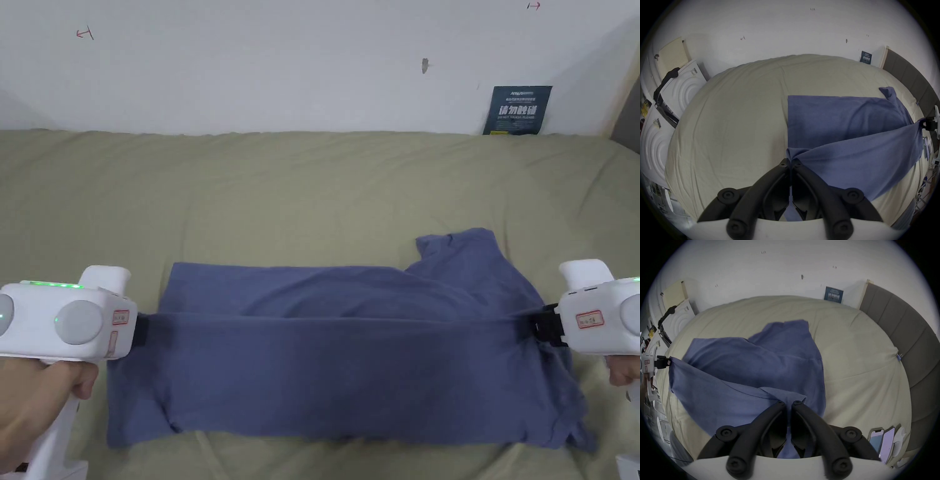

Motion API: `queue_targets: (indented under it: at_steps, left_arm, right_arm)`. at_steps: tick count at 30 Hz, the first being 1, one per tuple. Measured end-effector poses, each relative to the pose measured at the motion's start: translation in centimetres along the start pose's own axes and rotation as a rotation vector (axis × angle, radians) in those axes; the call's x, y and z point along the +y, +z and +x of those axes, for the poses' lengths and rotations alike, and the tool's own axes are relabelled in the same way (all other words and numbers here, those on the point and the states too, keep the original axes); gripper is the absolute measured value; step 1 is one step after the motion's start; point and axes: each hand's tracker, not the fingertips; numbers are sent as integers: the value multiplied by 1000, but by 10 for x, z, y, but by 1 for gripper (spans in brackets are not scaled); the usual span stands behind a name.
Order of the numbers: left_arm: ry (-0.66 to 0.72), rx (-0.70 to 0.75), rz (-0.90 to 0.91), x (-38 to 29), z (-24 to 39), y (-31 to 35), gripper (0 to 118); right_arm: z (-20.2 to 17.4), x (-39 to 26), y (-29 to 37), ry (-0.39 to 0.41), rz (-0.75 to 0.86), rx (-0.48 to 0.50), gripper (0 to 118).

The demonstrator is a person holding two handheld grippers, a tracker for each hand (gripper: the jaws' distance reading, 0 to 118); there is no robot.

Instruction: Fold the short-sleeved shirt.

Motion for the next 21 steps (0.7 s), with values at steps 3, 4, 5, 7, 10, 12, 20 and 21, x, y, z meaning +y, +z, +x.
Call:
queue_targets:
  at_steps: [3, 4, 5, 7, 10, 12, 20, 21]
  left_arm:
    - [-11, -8, -23, 2, 8, -19, 0]
    - [-5, -15, -23, 3, 8, -23, 0]
    - [4, -22, -21, 1, 9, -24, 24]
    - [37, -15, -38, -2, 6, -30, 111]
    - [62, -24, -23, -11, -2, -15, 112]
    - [74, -34, -22, -24, -7, -2, 111]
    - [74, -41, -25, -101, -23, 25, 0]
    - [102, -57, -33, -104, -32, 26, 0]
  right_arm:
    - [2, -3, -21, -19, -52, -1, 4]
    - [4, -3, -25, -36, -61, 9, 6]
    - [5, -5, -26, -57, -54, 7, 24]
    - [1, -14, -18, -63, -31, -7, 92]
    - [10, -30, -5, -94, -3, 31, 118]
    - [13, -45, 6, -121, -3, 50, 118]
    - [-2, -120, 56, -133, 40, 64, 0]
    - [-2, -123, 56, -140, 32, 71, 0]
